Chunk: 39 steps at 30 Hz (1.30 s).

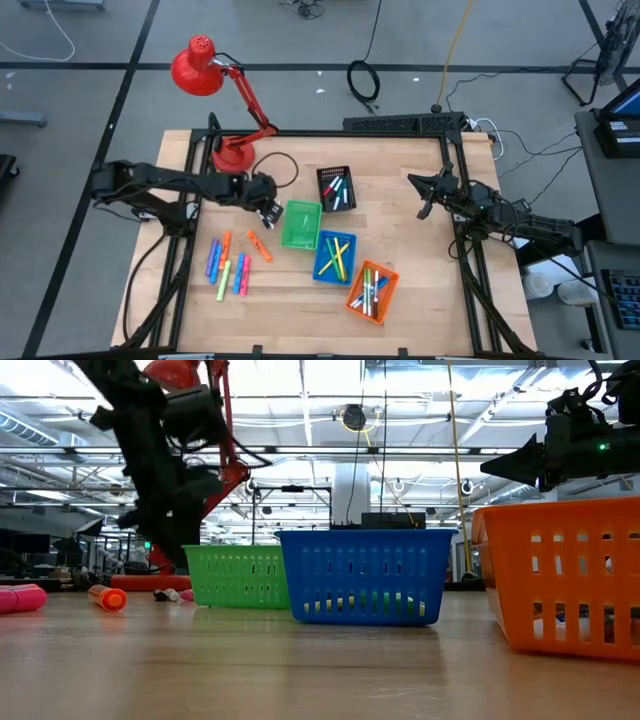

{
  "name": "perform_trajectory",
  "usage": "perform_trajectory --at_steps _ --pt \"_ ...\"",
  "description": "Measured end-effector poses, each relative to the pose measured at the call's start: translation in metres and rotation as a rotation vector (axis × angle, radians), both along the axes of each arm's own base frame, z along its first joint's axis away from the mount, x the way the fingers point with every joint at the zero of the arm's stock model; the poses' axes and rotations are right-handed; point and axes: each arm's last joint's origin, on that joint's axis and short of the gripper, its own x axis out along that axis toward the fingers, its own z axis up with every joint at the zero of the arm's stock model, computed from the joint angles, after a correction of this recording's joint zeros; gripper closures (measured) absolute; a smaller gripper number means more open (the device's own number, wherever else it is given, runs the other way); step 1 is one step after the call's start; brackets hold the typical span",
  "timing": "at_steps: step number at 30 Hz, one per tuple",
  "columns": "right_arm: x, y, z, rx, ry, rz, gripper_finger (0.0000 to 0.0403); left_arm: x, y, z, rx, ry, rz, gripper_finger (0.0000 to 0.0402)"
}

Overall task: Pick & Place Markers
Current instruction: Put the pink and white highlighter pen into the black basket

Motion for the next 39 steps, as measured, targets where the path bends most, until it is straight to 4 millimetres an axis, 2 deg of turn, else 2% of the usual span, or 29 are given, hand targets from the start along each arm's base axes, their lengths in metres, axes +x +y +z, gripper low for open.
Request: perform_trajectory --at_steps 3,12,24,32,35,39 --pt "0.000 0.000 0.000 0.000 0.000 0.000 0.0403 0.001 -0.004 -0.011 -0.025 0.021 -0.026 0.0253" --pt "0.000 0.000 0.000 0.000 0.000 0.000 0.0403 0.014 -0.013 -0.012 -0.005 -0.061 -0.092 0.0253" --pt "0.000 0.000 0.000 0.000 0.000 0.000 0.0403 0.019 -0.012 -0.038 -0.025 0.043 -0.074 0.0252" --pt "0.000 0.000 0.000 0.000 0.000 -0.001 0.0403 0.011 -0.004 -0.039 -0.062 0.112 -0.034 0.0254" --pt "0.000 0.000 0.000 0.000 0.000 0.000 0.0403 0.010 -0.001 -0.039 -0.049 0.120 -0.042 0.0268" --pt "0.000 0.000 0.000 0.000 0.000 0.000 0.0403 0.009 0.003 -0.039 -0.042 0.124 -0.055 0.0314"
